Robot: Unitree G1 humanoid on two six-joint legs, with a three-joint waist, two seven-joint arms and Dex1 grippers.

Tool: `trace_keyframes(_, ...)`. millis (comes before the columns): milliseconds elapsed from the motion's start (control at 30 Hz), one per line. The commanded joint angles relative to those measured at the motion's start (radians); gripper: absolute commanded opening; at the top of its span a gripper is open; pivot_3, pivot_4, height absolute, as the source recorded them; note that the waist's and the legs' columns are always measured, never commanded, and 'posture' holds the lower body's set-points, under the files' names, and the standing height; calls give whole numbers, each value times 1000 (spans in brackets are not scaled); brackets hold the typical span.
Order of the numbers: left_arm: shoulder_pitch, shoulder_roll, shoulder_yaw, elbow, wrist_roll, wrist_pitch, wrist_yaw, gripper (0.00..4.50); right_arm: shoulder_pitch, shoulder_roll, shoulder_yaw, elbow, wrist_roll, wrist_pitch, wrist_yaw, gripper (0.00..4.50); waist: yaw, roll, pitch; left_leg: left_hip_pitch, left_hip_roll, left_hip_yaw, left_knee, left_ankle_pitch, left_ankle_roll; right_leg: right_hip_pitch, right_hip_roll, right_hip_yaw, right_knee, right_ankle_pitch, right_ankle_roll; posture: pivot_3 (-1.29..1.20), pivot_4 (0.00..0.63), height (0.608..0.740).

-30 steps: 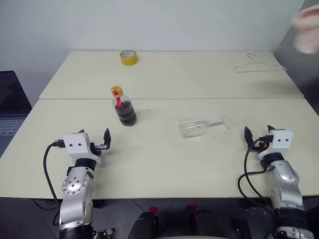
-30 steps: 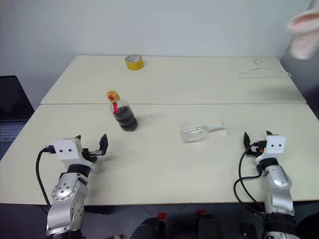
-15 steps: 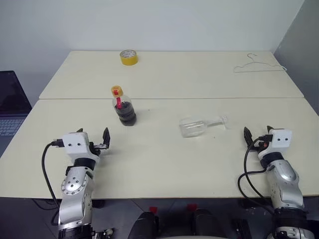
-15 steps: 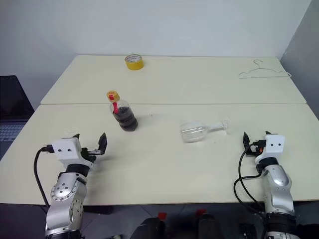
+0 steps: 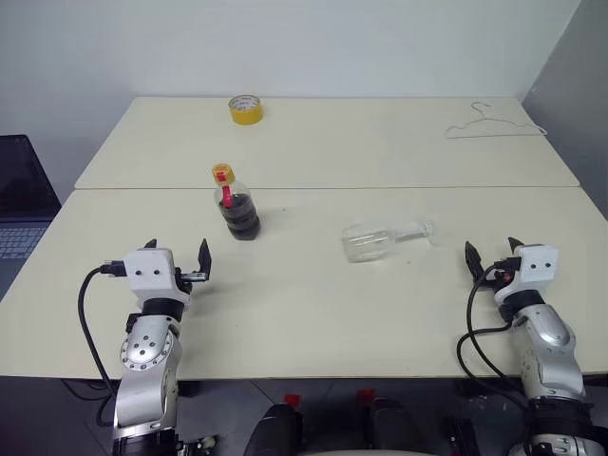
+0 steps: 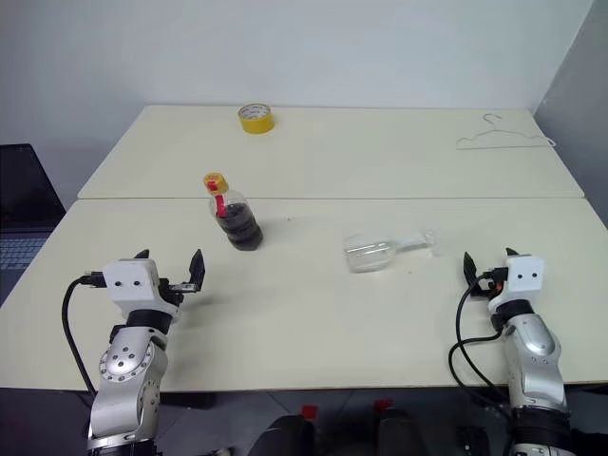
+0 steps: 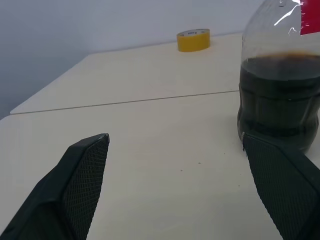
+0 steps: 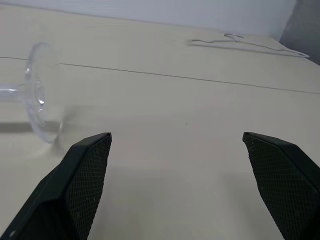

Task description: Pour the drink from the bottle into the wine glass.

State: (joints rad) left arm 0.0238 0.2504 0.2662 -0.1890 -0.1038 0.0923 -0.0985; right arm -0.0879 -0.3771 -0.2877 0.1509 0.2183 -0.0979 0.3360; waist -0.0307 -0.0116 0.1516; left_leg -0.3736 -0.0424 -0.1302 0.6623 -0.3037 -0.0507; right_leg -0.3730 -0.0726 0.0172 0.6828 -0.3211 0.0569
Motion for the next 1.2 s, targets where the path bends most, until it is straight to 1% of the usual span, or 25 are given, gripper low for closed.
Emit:
trace_keyframes(33,-21,25,2,-22,-14,13,-27,4493,16,-23,8,-96,21,-1,48,4500,0,0,0,0,0,0,0,0,0,0,0,0,0,0,0,0,150,740)
trace_keyframes(167,-37,47,-22,-11,-71,12,-128,4493,41,-40,19,-164,46,27,103,4500,1,0,0,0,0,-1,0,0,0,0,0,0,0,0,0,0,150,740)
trace_keyframes(267,-61,46,-33,15,-31,4,-100,4493,52,-44,22,-212,71,63,119,4500,1,0,0,0,0,0,0,0,0,1,0,0,-1,0,0,0,150,740)
trace_keyframes(333,-72,42,-40,20,-43,23,-108,4493,58,-46,25,-242,86,88,129,4500,1,0,0,0,0,-1,0,0,0,1,0,-1,-1,0,0,0,150,740)
trace_keyframes(400,-86,37,-46,27,-92,67,-144,4493,69,-53,29,-304,138,157,151,4500,1,0,0,0,0,-1,0,0,0,1,0,-1,-1,0,0,0,150,740)
trace_keyframes(500,-98,49,-56,59,-111,61,-192,4493,79,-66,26,-369,198,242,176,4500,1,0,0,0,0,-1,0,0,0,1,0,-1,-1,0,0,0,150,740)
trace_keyframes(733,-163,49,-83,209,-56,-23,-199,4493,101,-120,44,-454,243,306,265,4500,2,0,0,0,0,-2,0,0,0,1,0,-1,-1,0,0,0,150,740)
trace_keyframes(933,-244,61,-87,347,-16,-94,-187,4493,141,-193,131,-518,215,283,395,4500,2,-1,0,0,0,-2,0,0,0,1,0,-2,-1,0,0,0,150,740)
trace_keyframes(1200,-314,62,-96,421,-27,-120,-223,4493,86,-192,165,-498,171,248,394,4500,2,-1,0,0,0,-2,1,0,0,1,0,-2,-1,0,0,0,150,740)
